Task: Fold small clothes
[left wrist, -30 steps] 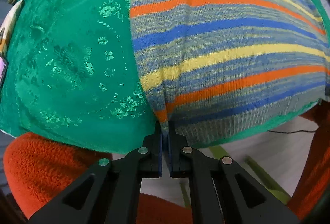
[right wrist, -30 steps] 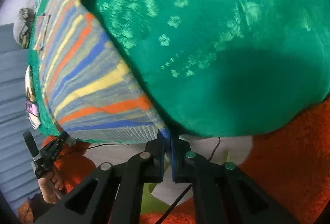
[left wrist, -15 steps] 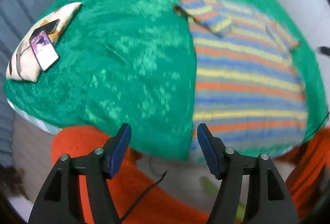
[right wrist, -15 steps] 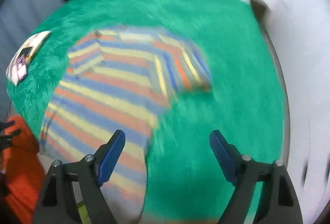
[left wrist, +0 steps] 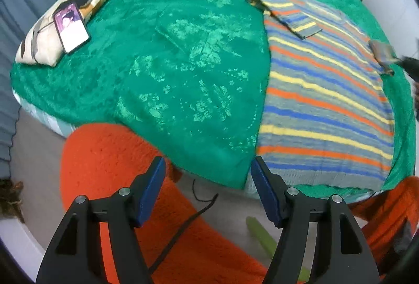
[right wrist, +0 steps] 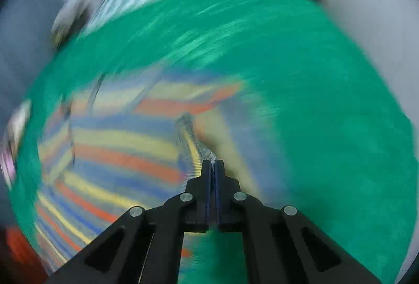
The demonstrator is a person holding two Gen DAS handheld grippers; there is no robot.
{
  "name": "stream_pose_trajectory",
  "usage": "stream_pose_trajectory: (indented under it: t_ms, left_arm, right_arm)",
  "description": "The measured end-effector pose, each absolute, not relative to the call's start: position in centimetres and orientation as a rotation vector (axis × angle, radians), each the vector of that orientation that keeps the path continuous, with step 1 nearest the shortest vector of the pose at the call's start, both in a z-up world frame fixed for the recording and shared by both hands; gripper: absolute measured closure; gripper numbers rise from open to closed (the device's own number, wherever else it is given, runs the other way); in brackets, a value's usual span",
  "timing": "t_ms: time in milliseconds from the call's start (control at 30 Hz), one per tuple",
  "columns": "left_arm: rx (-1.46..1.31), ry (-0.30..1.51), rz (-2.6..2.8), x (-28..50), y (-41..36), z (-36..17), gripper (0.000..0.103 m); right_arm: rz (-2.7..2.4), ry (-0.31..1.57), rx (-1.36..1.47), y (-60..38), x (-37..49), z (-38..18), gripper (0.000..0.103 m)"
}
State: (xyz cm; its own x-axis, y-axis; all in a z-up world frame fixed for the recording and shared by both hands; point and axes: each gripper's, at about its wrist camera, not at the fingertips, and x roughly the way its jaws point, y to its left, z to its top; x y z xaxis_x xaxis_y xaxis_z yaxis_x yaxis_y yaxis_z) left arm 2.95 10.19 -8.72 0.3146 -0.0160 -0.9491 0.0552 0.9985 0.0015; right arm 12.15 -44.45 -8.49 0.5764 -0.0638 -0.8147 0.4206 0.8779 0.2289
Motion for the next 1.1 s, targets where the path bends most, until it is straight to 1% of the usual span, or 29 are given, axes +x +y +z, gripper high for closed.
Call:
stream_pose_trajectory:
  t_ms: [67,133,233,300,467,567,800,833,867,900,933,1033,1100]
  left_arm:
    - [0.033,1.255,-0.063,3.2,9.4,-8.9,0.033]
    - [0.021,1.258,-0.092,3.6,8.2,-8.8,0.033]
    - [0.008,1.261,-0.155,4.2,5.7,-8.5,0.033]
    - [0.029,1.252,-0.189,4.3,4.1,-8.0,0.033]
    - [0.085,1.238,-0.206,3.8,2.7,-7.4,0.033]
    - [0.120,1.247,-0.176,3.8,3.1,-8.0,0.033]
    - [0.194,1.225,-0.166,5.2,2.6,-8.0,0.033]
    - [0.206,1.214,-0.167,5.5,2.4,-7.7,0.033]
    - [0.217,1.201,-0.166,5.8,2.3,-7.4,0.033]
    - [0.222,1.190,-0.167,6.1,2.1,-7.1,0.033]
    - [0.224,1.181,-0.168,6.3,2.0,-6.9,0.033]
    - [0.214,1.181,-0.177,6.8,1.5,-7.0,0.033]
    - [0.202,1.196,-0.193,7.0,0.8,-7.5,0.033]
  right_arm:
    - [-0.420,0.868,0.541,-50.6,8.3,-7.7,0.101]
    - [-0.509,0.855,0.612,-54.9,5.5,-8.1,0.101]
    - [-0.545,0.869,0.704,-57.3,3.1,-10.3,0.101]
    - [-0.549,0.886,0.732,-57.1,2.7,-11.7,0.101]
    - [-0.636,0.980,0.666,-55.7,2.1,-14.5,0.101]
    - [-0.666,0.995,0.630,-55.8,0.8,-14.8,0.102]
    - [-0.685,1.030,0.552,-55.0,1.6,-14.9,0.101]
    - [-0.667,1.019,0.556,-54.9,2.1,-14.7,0.100]
    - [-0.629,0.989,0.593,-55.0,1.6,-14.4,0.087]
    - [-0.616,0.975,0.622,-55.1,0.9,-14.3,0.077]
    - [-0.573,0.927,0.705,-55.3,-0.3,-14.0,0.059]
    - [-0.500,0.866,0.863,-55.4,-2.4,-14.0,0.058]
    - [-0.459,0.881,0.929,-55.0,-2.7,-14.8,0.058]
